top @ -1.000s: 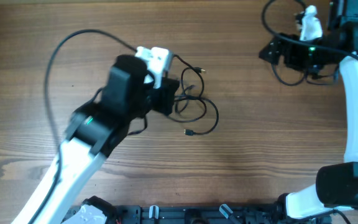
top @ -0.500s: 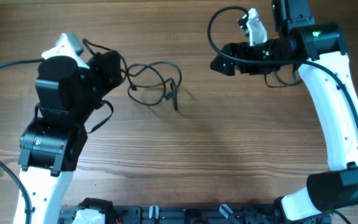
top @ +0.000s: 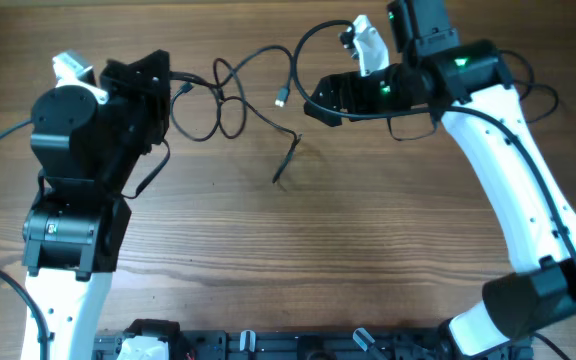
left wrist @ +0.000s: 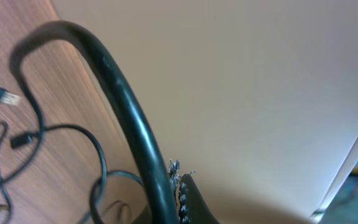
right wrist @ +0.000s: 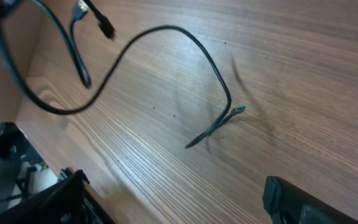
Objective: Untangle cables
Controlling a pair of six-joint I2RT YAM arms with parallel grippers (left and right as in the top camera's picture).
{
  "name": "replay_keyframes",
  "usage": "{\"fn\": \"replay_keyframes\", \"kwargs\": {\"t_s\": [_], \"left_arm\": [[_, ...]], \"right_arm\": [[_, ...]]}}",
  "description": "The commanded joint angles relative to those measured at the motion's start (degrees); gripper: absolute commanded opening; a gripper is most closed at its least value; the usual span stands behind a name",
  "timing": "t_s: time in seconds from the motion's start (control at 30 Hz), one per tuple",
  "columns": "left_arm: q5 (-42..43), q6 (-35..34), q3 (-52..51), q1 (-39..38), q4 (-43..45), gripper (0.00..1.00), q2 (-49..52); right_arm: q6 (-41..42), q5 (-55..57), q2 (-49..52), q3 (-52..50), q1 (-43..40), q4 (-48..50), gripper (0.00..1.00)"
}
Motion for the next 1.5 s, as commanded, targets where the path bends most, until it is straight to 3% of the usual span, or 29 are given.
{"fn": "replay_keyframes", "kwargs": {"t_s": [0.0, 0.1, 0.4, 0.6, 0.83, 0.9, 0.97, 1.13, 1.3, 1.4, 1.47], "left_arm": [[-1.62, -11.69, 0.09, 1.44, 0.55, 0.04, -0.59], [-1.64, -15.56, 0.09, 1.57, 0.39, 0.04, -0.59], [-1.81, -15.54, 0.09, 1.55, -1.31, 0.04, -0.55], [-0.04, -15.54, 0.09, 1.55, -1.36, 0.04, -0.57], [0.09, -15.52, 0.09, 1.55, -5.29, 0.04, -0.46], [-0.2, -15.13, 0.09, 1.55, -6.99, 0.04, -0.42], [-1.03, -14.82, 0.07, 1.55, -10.01, 0.04, -0.33], [-3.63, 4.09, 0.07, 1.55, -21.81, 0.04, 3.15], [-4.59, 18.03, 0.07, 1.55, -30.93, 0.04, 9.66], [-4.11, 29.92, 0.07, 1.55, -32.26, 0.04, 13.53], [-3.93, 33.35, 0.07, 1.55, -32.02, 0.04, 14.45]], "right_arm": [[0.59, -2.54, 3.17, -0.59, 1.66, 1.2, 0.94], [0.59, -8.96, 5.68, -0.63, 4.68, 6.1, 0.94], [0.59, -17.18, 6.6, -0.63, 11.02, 18.23, 0.92], [0.81, -9.16, 8.48, -0.66, 13.64, 24.63, 0.57], [1.27, -7.85, 12.41, -0.63, 16.55, 27.61, 0.15], [1.27, -6.91, 12.02, -0.61, 16.04, 27.74, 0.06], [2.08, -6.93, 10.91, -0.2, 14.88, 27.21, 0.04], [2.32, -8.24, 2.21, -0.15, 10.27, 24.85, 0.04], [2.34, -8.15, -4.48, -0.15, 6.6, 22.47, 0.04], [5.49, -6.62, -6.23, -0.15, 2.38, 20.5, 0.04], [8.15, -2.67, -6.21, -0.15, 0.11, 18.08, 0.04]]}}
